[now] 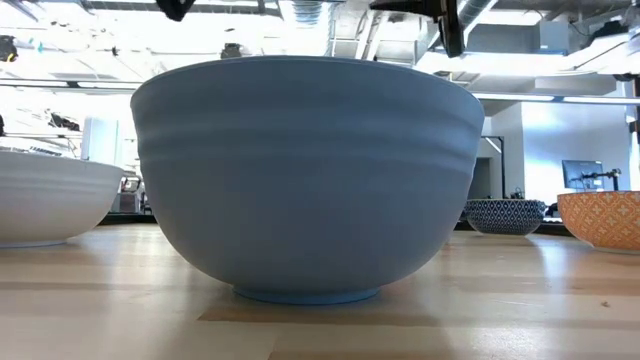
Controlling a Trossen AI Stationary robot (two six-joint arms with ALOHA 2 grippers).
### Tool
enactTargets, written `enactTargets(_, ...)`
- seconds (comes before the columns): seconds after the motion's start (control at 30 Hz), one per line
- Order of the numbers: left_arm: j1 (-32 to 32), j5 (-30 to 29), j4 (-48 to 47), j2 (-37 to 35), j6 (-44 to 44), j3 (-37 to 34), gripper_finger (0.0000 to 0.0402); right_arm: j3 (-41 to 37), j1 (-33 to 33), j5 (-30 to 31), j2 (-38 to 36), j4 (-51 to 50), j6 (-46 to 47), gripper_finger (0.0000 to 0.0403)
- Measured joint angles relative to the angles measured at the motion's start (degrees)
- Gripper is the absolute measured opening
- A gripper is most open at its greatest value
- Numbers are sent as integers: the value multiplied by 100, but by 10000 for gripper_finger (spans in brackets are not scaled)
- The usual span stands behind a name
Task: Place and stack bowls onto a shelf
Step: Stack the blue bowl on top of the orange bowl on the shelf
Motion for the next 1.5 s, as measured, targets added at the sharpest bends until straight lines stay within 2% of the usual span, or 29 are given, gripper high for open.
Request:
enactTargets(0.2,-328,-51,-9,-14,-162,-272,76,1233,299,-239,823,-2485,964,87)
enactTargets(0.3,-422,-208,-15,0,-163,-334,87,1773,422,-651,1299,-3352,1383,94)
enactTargets(0.4,-462,-403,-238,4,-123,-355,101,2176,514,-1088,1722,-3698,1764,114)
enactTargets(0.7,-459,-604,-587,31,-121,-351,150,2522,787,-2358,2824,-4388,3497,219)
enactTargets(0.8,-459,-1088,-757,32,-335,-351,162,2535,839,-2757,3083,-4519,3823,232)
enactTargets(0.93,-451,-1655,-1004,82,-656,-349,167,2544,902,-3016,3339,-4450,4016,230)
enactTargets(1.2,-455,-1558,-1255,206,-789,-347,167,2543,820,-3026,3509,-4422,4097,215)
enactTargets(1.5,-457,-1530,-1299,295,-855,-345,167,2548,684,-2983,3681,-4286,3990,170)
